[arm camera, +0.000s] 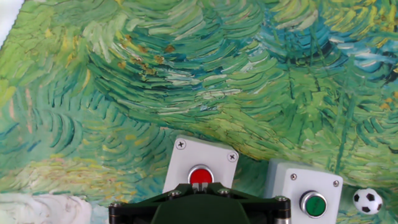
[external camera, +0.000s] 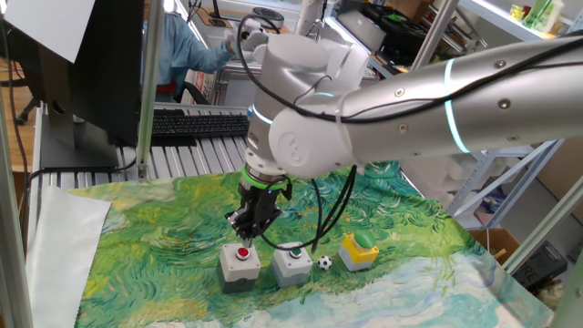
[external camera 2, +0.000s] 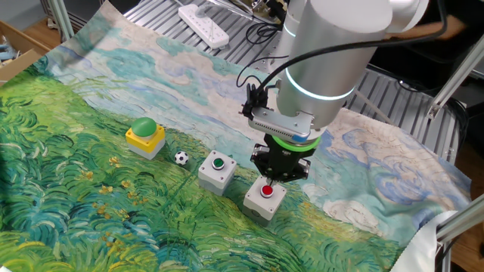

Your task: Press three buttons from left to right in sequence

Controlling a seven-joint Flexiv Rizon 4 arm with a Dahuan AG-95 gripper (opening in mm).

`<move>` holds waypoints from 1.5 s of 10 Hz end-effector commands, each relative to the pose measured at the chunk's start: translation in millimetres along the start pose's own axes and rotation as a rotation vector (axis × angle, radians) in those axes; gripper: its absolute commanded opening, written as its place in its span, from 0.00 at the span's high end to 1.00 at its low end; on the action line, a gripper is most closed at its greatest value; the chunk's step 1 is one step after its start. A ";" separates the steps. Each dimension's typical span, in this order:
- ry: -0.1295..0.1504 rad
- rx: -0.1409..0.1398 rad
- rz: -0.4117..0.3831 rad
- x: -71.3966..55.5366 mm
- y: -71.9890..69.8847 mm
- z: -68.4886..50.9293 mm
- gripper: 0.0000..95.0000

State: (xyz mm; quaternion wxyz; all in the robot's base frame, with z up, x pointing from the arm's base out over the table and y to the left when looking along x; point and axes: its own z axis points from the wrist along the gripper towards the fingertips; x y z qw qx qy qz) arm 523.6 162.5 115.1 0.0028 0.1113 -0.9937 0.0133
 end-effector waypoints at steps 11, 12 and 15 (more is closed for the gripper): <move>-0.017 0.006 0.011 -6.2 -1.3 26.7 1.00; -0.020 0.007 0.014 -6.1 -1.1 34.3 1.00; -0.020 0.004 0.016 -6.0 -1.5 34.8 1.00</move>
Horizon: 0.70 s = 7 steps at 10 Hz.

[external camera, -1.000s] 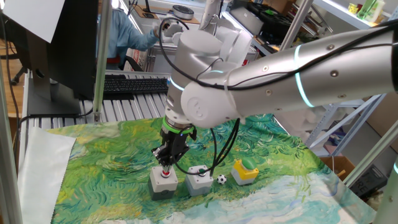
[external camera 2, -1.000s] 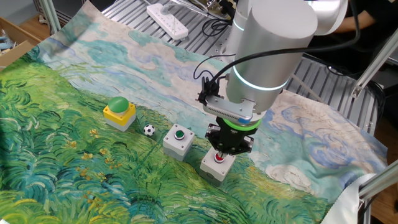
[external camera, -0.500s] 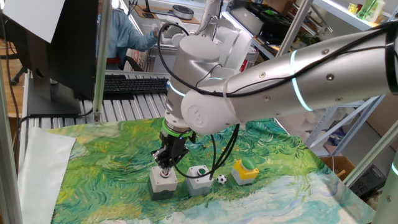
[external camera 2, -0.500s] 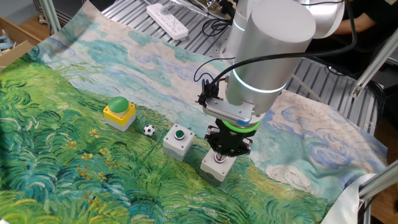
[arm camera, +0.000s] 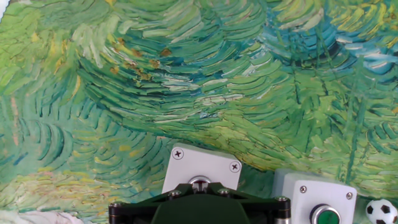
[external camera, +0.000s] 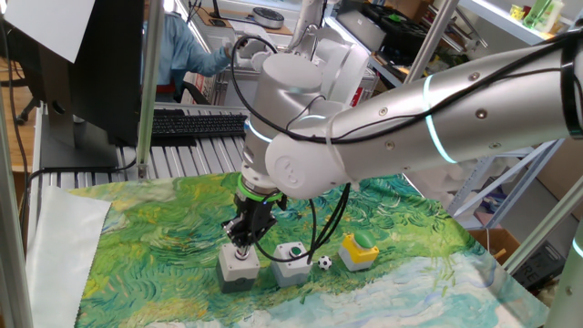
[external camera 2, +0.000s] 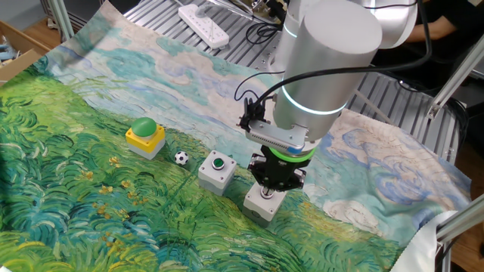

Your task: Press three buttons from left to right in sequence

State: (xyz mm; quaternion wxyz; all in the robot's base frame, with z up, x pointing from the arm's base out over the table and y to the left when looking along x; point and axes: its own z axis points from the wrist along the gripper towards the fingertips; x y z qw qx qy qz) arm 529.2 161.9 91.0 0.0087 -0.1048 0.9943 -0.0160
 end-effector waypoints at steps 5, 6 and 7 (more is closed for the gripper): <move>0.036 -0.011 -0.001 9.1 -7.9 -52.2 1.00; 0.037 -0.012 -0.001 14.2 -10.2 -64.1 1.00; 0.037 -0.012 -0.001 16.2 -11.0 -67.8 1.00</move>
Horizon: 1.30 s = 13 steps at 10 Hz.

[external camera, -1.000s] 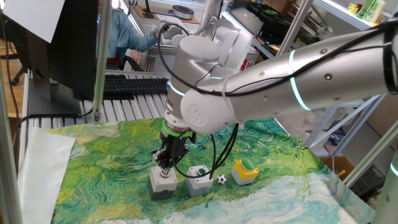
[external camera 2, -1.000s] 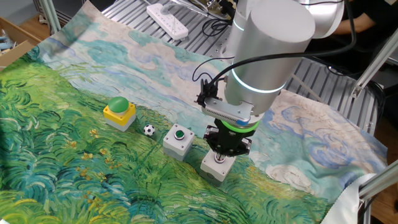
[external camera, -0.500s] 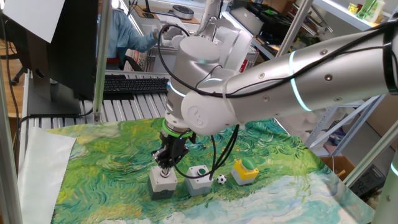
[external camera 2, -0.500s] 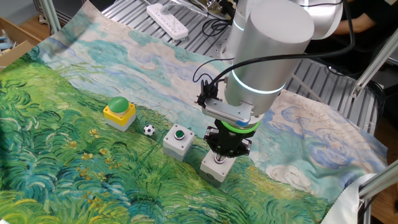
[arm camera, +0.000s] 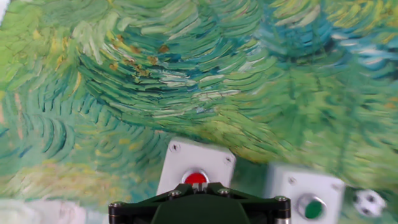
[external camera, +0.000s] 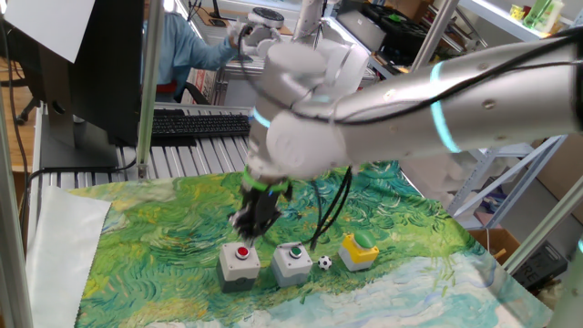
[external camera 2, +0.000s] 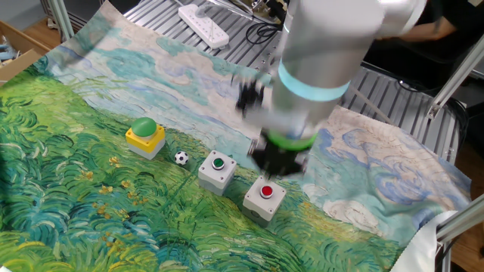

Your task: Press three buttons from left to right in sequence

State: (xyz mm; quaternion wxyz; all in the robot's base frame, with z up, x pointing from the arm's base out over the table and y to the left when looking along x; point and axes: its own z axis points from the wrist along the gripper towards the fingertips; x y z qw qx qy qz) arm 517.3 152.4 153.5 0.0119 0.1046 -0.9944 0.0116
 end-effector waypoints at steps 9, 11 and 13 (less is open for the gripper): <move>0.004 0.035 -0.027 34.0 -31.7 -33.6 1.00; 0.021 0.031 -0.032 34.2 -51.5 -53.8 1.00; 0.022 0.027 -0.032 33.5 -66.9 -63.3 1.00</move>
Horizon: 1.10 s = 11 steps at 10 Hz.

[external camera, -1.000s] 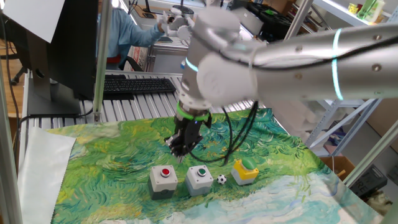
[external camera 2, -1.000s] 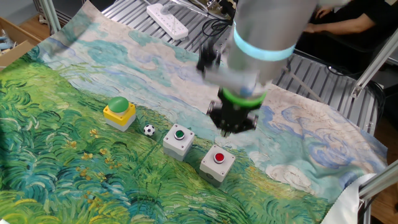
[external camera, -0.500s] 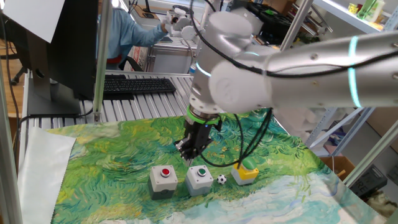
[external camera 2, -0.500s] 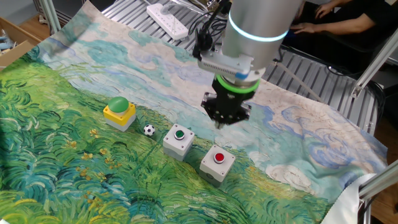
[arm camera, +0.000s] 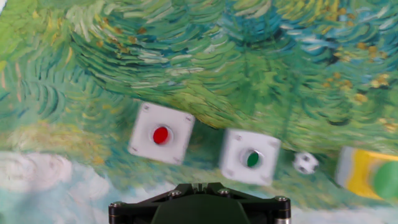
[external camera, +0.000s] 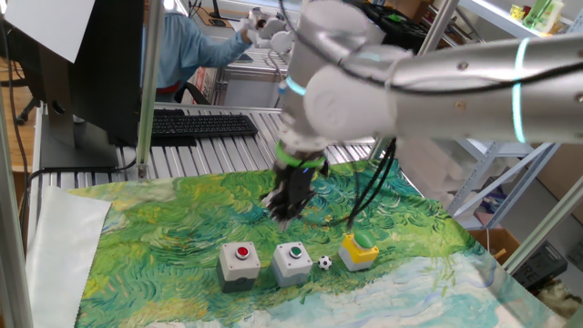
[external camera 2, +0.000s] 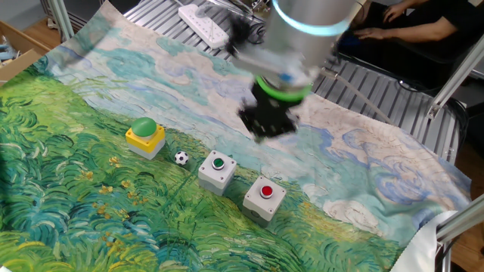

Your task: Press three buttons from left to right in sequence

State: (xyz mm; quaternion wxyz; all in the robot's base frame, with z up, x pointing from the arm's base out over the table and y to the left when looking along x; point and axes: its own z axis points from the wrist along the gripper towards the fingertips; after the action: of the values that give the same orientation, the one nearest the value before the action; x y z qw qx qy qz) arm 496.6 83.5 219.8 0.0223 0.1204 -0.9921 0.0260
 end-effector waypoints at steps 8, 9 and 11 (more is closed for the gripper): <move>-0.037 -0.017 0.051 -2.8 -2.8 0.8 1.00; -0.037 -0.017 0.055 -2.9 -2.8 0.8 1.00; -0.037 -0.016 0.073 -2.9 -2.8 0.8 1.00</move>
State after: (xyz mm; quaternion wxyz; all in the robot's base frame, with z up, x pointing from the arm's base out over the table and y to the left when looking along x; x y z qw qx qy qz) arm 500.3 81.4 219.3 0.0039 0.0813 -0.9965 0.0167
